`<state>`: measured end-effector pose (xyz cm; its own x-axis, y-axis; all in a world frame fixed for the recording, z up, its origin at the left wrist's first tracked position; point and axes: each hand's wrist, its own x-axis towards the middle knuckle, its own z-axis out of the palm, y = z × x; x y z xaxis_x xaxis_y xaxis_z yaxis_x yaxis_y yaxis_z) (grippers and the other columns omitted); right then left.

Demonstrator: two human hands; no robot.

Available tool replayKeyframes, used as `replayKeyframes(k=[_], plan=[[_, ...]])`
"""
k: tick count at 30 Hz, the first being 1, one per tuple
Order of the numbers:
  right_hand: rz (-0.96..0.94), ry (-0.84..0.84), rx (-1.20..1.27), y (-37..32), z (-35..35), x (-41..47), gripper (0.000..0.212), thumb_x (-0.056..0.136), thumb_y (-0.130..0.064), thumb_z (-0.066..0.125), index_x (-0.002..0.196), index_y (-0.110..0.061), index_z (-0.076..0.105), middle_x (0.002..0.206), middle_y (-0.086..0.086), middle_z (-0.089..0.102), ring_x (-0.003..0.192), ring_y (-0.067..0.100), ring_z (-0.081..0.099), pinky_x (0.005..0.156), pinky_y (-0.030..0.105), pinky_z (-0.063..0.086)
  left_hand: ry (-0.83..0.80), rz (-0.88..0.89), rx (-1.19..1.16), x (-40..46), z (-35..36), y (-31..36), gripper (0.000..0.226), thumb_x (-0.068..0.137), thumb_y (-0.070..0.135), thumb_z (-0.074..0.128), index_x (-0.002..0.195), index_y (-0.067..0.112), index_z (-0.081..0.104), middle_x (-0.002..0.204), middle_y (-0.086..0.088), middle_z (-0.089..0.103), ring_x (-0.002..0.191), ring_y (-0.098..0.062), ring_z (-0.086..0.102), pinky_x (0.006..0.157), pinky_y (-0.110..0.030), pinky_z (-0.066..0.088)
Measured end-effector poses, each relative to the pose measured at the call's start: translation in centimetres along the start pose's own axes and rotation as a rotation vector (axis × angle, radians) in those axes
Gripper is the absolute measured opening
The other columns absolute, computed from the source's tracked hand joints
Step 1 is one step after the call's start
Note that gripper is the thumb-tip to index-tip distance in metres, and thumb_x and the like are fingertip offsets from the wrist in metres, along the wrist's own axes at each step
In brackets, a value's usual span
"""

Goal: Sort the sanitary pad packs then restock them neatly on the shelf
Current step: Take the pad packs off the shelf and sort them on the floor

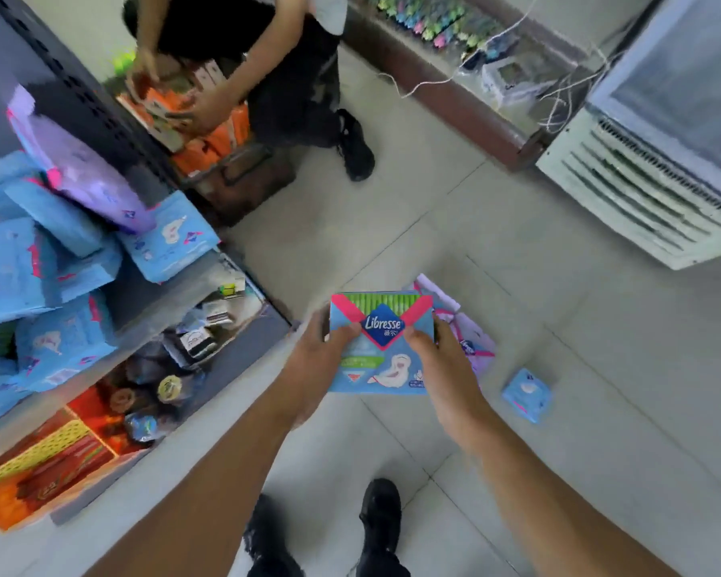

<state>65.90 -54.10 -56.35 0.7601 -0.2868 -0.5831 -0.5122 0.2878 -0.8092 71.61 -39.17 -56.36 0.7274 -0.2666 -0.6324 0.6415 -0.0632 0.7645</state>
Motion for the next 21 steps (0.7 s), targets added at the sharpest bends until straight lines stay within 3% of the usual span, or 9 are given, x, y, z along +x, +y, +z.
replayKeyframes(k=[5,8,12,15,19,21], plan=[[0.088,0.227,0.154,1.6,-12.5,-1.8,0.018,0.096,-0.014,0.052,0.107,-0.022,0.063,0.088,-0.005,0.075,0.074,0.01,0.072,0.057,0.019,0.052,-0.277,-0.004,0.235,0.6,13.1,-2.3,0.024,0.101,0.023,0.049,0.124,0.027,0.055,0.11,0.002,0.072,0.095,-0.019,0.072,0.079,-0.032,0.058],[0.116,0.354,0.232,3.2,-18.6,-2.0,0.019,0.098,-0.016,0.052,0.115,-0.022,0.059,0.096,-0.002,0.074,0.077,0.012,0.073,0.059,0.022,0.054,-0.351,-0.015,0.341,2.0,19.7,-5.2,0.031,0.1,0.026,0.051,0.131,0.023,0.048,0.119,0.0,0.068,0.098,-0.016,0.071,0.075,-0.025,0.058],[0.157,0.497,0.287,6.4,-24.7,-1.6,0.023,0.099,-0.022,0.053,0.121,-0.025,0.055,0.107,0.001,0.073,0.084,0.014,0.073,0.068,0.028,0.056,-0.397,-0.094,0.439,5.0,26.5,-9.4,0.037,0.1,0.025,0.051,0.132,0.015,0.036,0.122,-0.006,0.063,0.098,-0.018,0.069,0.077,-0.029,0.059],[0.212,0.57,0.333,8.7,-28.1,-1.2,0.021,0.099,-0.018,0.051,0.119,-0.021,0.058,0.107,0.003,0.072,0.081,0.012,0.073,0.061,0.021,0.054,-0.494,-0.145,0.542,7.0,30.1,-12.2,0.031,0.1,0.03,0.05,0.13,0.023,0.042,0.123,-0.001,0.065,0.101,-0.016,0.069,0.087,-0.038,0.057],[0.294,0.637,0.401,11.5,-31.7,0.5,0.019,0.1,-0.015,0.049,0.116,-0.018,0.058,0.104,0.005,0.072,0.076,0.012,0.072,0.058,0.021,0.055,-0.561,-0.22,0.59,9.8,33.5,-16.1,0.029,0.098,0.008,0.044,0.124,0.02,0.047,0.119,-0.008,0.063,0.097,-0.016,0.067,0.07,-0.023,0.055],[0.318,0.638,0.375,13.2,-33.3,2.0,0.018,0.099,-0.012,0.047,0.11,-0.019,0.06,0.1,0.004,0.073,0.078,0.013,0.073,0.061,0.021,0.056,-0.57,-0.23,0.609,11.7,34.6,-18.1,0.027,0.092,0.006,0.047,0.114,0.019,0.054,0.114,-0.011,0.065,0.093,-0.017,0.069,0.066,-0.023,0.056]])
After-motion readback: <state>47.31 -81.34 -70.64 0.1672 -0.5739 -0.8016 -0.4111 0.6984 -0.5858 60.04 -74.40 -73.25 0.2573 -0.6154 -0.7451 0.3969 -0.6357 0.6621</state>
